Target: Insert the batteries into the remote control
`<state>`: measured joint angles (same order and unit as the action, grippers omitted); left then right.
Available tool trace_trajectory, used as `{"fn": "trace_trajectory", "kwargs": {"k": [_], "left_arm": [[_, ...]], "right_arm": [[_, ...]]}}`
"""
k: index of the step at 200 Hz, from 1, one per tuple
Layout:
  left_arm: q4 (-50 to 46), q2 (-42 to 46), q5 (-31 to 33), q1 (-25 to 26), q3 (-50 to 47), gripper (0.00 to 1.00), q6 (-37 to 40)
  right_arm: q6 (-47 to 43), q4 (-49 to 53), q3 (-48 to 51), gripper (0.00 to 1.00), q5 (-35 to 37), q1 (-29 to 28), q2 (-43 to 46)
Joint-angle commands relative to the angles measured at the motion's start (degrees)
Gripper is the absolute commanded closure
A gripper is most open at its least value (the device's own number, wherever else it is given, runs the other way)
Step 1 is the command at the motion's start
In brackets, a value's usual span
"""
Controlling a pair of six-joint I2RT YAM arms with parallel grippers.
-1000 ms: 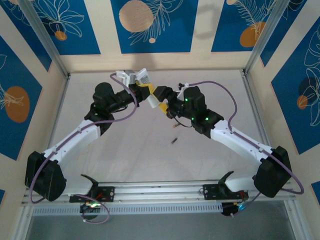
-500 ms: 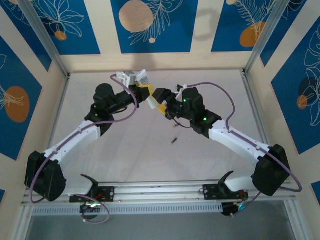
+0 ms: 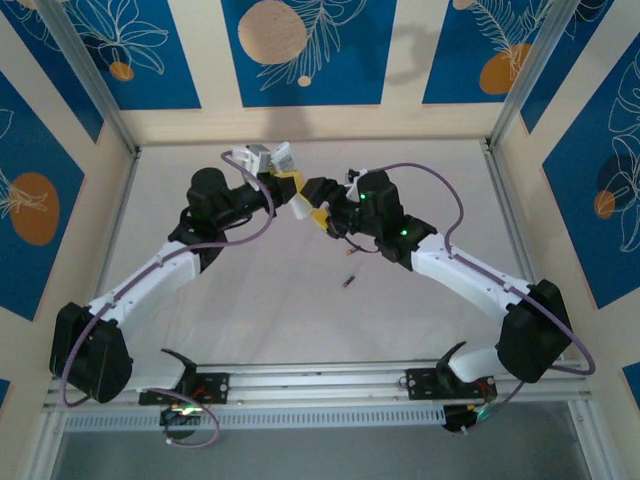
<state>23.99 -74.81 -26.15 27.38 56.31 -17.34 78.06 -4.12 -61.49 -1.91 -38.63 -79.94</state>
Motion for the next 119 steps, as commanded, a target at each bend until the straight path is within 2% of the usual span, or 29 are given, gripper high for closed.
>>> {"fn": "trace_trajectory", "kwargs": {"k": [1, 42, 119], "left_arm": [[3.5, 4.5, -3.6, 1.9, 1.1, 0.93, 3.3], [3.4, 6.3, 1.9, 1.9, 0.0, 0.93, 4.1], [0.6, 4.5, 4.5, 1.8, 0.3, 0.93, 7.3]], "right_arm": [[-0.4, 7.8, 0.4, 0.21, -0.8, 0.0, -3.1], [-0.1, 8.0, 2.7, 0.25, -2.5, 1.4, -1.9], [0.2, 9.8, 3.9, 0.27, -5.2, 1.6, 1.2]]}}
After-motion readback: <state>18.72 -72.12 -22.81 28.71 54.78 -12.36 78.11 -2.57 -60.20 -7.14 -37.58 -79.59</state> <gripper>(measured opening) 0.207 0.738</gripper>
